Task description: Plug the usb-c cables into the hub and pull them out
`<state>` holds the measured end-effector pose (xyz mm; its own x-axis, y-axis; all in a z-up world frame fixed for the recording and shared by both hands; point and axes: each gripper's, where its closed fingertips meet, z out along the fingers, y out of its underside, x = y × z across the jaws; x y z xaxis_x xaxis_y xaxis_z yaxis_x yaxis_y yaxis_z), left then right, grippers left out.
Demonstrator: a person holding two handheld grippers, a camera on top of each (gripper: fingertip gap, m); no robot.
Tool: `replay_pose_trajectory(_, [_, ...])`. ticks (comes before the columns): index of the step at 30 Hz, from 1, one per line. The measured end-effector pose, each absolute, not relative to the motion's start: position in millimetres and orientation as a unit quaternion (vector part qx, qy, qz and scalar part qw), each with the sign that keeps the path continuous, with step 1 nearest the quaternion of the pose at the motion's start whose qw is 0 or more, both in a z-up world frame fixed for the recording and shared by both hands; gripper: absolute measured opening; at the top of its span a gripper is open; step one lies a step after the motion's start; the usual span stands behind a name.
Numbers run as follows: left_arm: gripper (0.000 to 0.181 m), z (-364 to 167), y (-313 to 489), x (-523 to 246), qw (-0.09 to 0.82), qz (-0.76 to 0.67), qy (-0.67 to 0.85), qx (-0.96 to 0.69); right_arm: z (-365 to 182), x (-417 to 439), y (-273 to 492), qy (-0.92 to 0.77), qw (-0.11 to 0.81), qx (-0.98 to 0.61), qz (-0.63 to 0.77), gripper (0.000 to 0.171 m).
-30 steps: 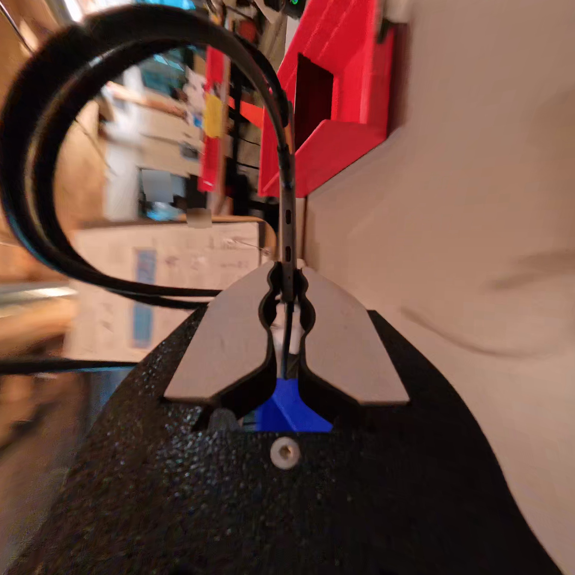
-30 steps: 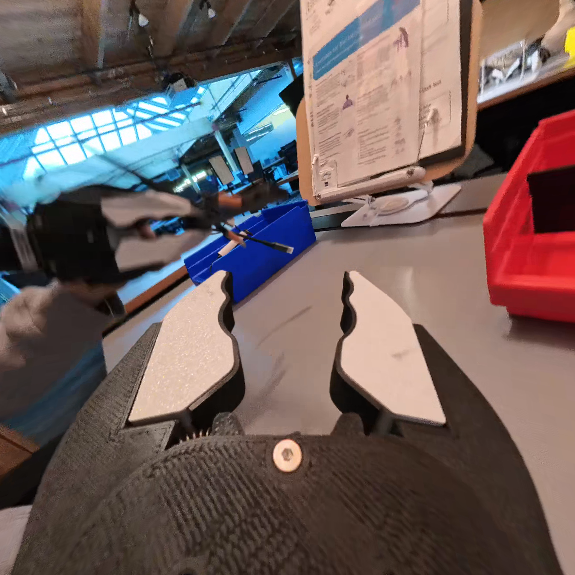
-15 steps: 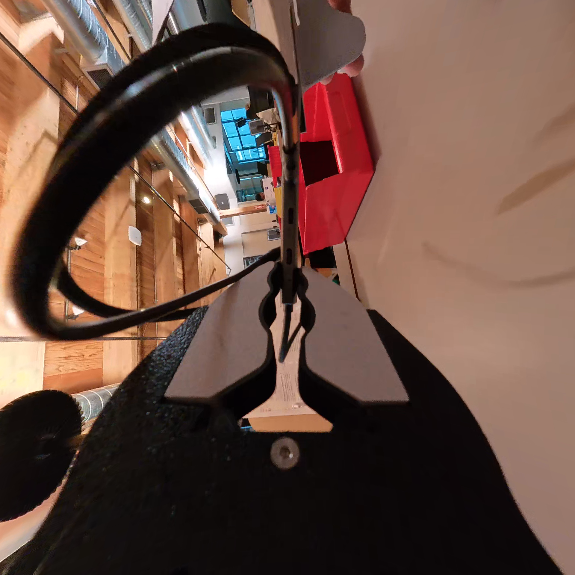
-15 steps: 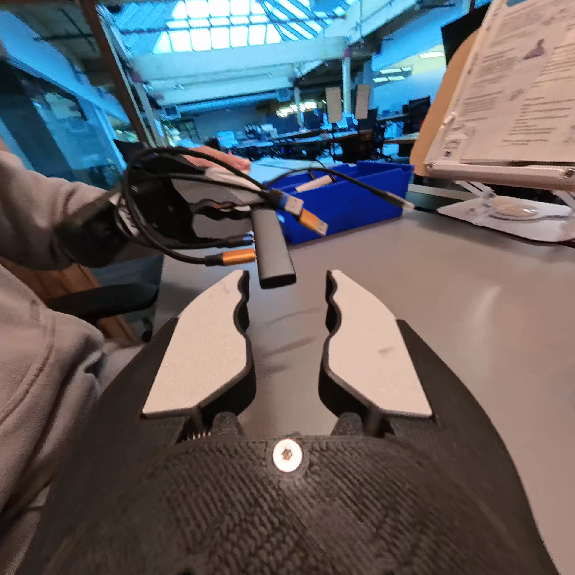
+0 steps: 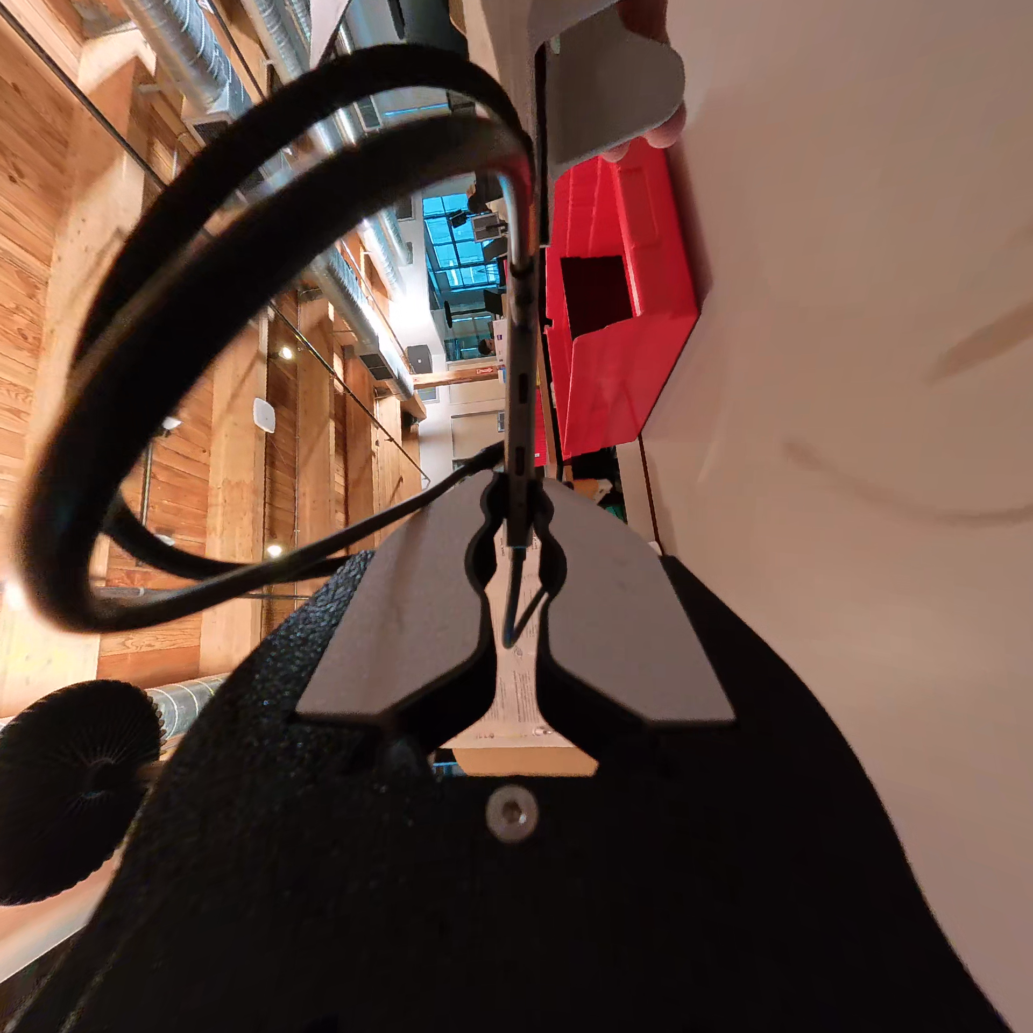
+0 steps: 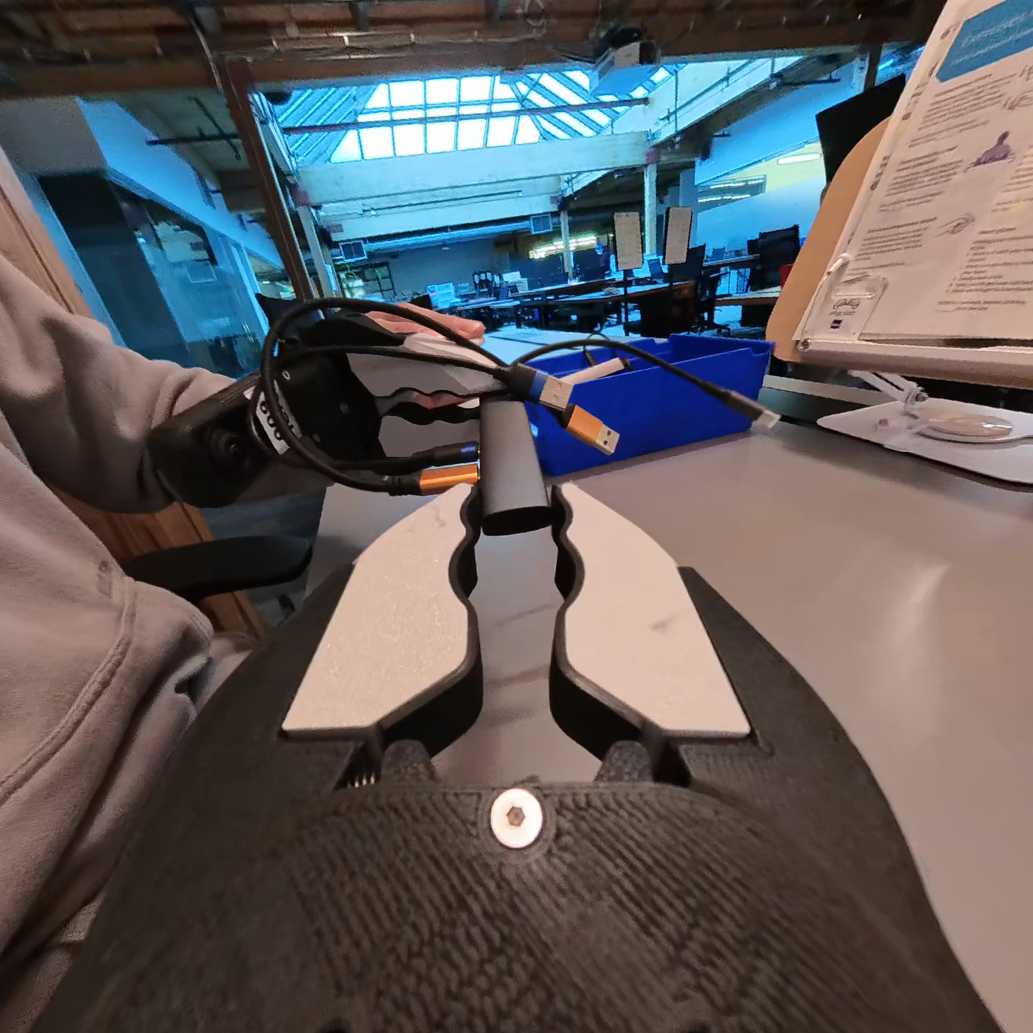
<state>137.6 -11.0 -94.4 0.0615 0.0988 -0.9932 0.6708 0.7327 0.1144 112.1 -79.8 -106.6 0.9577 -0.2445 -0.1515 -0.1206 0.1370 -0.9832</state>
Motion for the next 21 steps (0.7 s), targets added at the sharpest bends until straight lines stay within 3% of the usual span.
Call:
replay_pose_trajectory(8, [0.009, -102.9, -9.8, 139.9, 0.644, -0.241, 0.668, 0.285, -106.1, 112.3, -80.2, 0.124, 0.718, -0.681, -0.08, 0.024])
replay_pose_trajectory(14, [0.041, -118.8, 29.1, 151.5, 0.566, -0.292, 0.746, 0.196, -93.7, 123.7, -108.9, 0.136, 0.716, -0.667, -0.156, 0.024])
replay_pose_trajectory(17, [0.041, -117.1, 70.7, 172.1, 0.553, -0.308, 0.766, 0.107, -89.0, 126.3, -119.9, 0.13, 0.706, -0.668, -0.198, 0.024])
replay_pose_trajectory(21, [0.036, -93.6, 80.7, 175.1, 0.49, -0.389, 0.78, -0.003, -83.4, 126.5, -121.6, 0.073, 0.603, -0.718, -0.341, 0.024])
